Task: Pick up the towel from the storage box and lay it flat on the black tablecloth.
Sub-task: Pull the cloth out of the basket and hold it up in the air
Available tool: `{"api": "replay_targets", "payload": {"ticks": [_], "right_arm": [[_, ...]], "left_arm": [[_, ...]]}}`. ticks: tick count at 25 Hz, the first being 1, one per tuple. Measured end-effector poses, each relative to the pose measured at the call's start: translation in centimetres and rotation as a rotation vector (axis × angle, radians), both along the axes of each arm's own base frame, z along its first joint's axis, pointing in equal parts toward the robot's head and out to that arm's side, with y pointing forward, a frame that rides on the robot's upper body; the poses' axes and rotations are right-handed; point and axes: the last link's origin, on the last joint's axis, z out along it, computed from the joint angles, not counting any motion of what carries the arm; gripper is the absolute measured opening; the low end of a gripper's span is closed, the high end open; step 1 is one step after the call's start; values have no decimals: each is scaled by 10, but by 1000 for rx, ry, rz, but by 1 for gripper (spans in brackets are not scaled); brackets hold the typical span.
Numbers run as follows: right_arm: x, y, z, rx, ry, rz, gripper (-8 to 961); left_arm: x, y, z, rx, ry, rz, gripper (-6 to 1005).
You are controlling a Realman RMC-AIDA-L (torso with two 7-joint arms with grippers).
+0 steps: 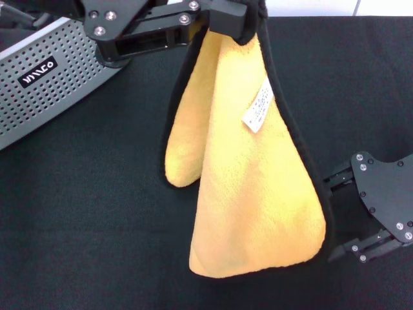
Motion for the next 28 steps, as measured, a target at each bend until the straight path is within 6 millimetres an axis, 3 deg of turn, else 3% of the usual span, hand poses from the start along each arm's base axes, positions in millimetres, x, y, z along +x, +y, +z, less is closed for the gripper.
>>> {"api": "replay_targets", "payload": {"ticks": [12, 25, 28], "right_arm": [[-6, -1, 1, -44, -13, -9, 572], [-3, 9, 4, 38, 12, -71, 565], [-2, 11, 4, 47, 2, -81, 477]], "left_arm": [[-2, -2, -3, 1, -9, 0, 7], [-6, -3, -4, 6, -16, 3, 7], [-6, -3, -3, 6, -16, 3, 7]]}}
